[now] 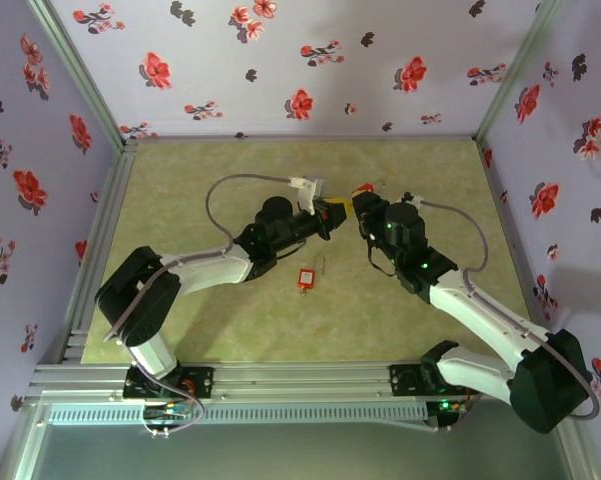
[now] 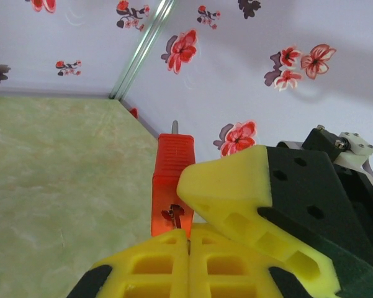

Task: Unlock with the key

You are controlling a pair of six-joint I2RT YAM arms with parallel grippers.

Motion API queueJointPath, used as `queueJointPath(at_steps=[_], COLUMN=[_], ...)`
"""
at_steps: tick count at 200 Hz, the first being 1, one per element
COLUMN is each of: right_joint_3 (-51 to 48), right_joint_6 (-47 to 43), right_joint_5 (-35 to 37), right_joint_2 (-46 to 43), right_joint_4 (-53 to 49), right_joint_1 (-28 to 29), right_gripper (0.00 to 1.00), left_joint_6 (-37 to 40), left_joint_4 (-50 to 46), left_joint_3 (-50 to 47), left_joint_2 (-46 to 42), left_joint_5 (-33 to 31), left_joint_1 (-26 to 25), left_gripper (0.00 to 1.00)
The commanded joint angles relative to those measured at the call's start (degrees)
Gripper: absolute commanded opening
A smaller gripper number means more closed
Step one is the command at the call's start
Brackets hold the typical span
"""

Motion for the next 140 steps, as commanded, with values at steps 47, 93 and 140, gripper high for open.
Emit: queueJointPath(at_steps=[47,93,140], right_joint_3=[-2.36,-4.56,-1.02], right_joint_6=[4.55,4.54,-6.25], right_joint_5=[-23.28,-22.47,-21.14], right_joint_2=[0.2,-0.43,-3.44], right_joint_4=[2.5,1.47,-17.55], right_joint_1=[7.22,6.86,3.39], right_gripper=[0.0,0.0,0.26], left_joint_6=[11.35,8.13,3.9], left_joint_4=[11.81,8.18,-1.32], left_joint_3=[1.22,-2.29,-7.67], left_joint_2=[1.41,-1.8,-8.28], left_joint_5=[-6.77,-6.07,-8.02], left_joint_1=[-5.73,-4.0,-2.02], left_gripper=[0.0,0.0,0.0])
